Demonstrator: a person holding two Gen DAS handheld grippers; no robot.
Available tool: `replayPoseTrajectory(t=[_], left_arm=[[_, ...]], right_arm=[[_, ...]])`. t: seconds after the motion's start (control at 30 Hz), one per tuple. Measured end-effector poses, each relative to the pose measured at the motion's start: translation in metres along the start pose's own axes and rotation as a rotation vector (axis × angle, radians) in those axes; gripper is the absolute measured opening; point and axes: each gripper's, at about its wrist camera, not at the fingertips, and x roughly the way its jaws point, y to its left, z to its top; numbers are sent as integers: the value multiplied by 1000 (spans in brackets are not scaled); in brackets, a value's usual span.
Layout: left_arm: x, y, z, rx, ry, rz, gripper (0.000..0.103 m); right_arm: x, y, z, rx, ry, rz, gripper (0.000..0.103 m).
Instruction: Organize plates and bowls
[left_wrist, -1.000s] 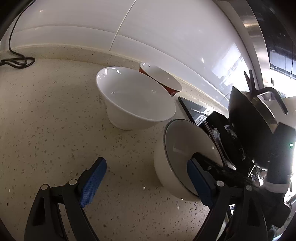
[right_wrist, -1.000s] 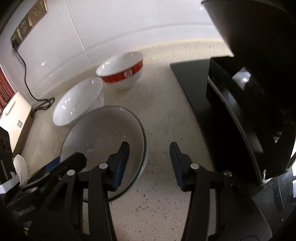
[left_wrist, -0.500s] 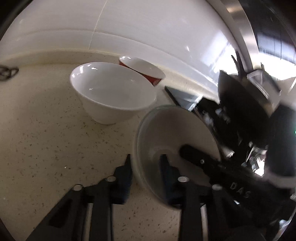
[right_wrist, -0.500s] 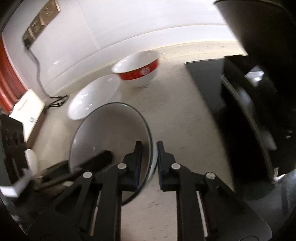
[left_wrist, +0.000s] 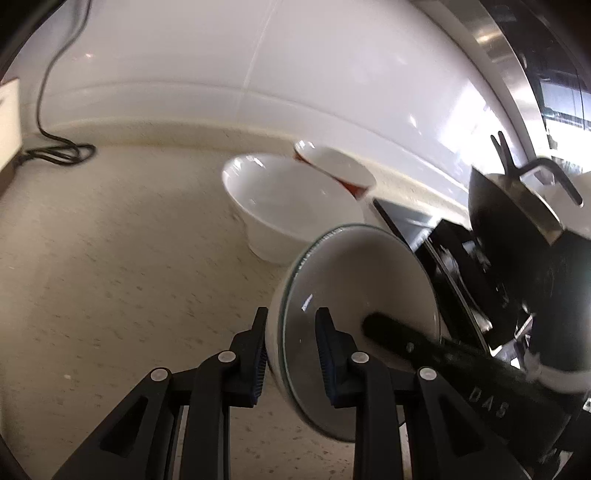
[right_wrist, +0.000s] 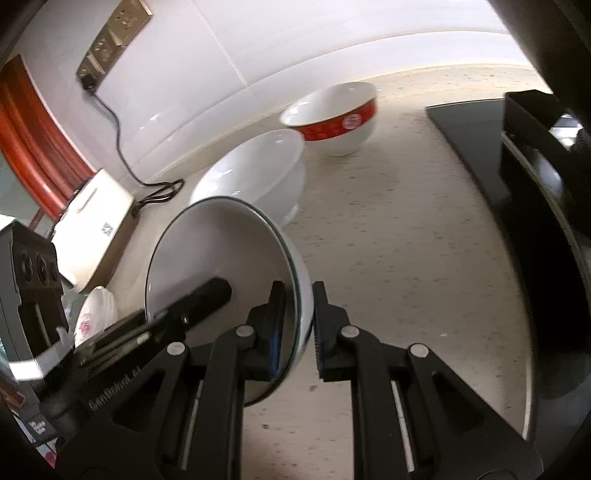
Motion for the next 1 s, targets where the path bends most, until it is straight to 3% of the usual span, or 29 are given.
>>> replayPoseTrajectory(t=[0.33, 0.67, 1.0], left_arm=[[-14, 16, 5, -48, -29, 104, 26], [-28, 57, 15, -195, -65, 185, 30], [-39, 110, 20, -376, -47, 236, 30]], right_arm=[[13, 23, 2, -32, -12, 65, 17], [36, 69, 11, -32, -12, 81, 17], [72, 101, 20, 43, 28, 129, 17]])
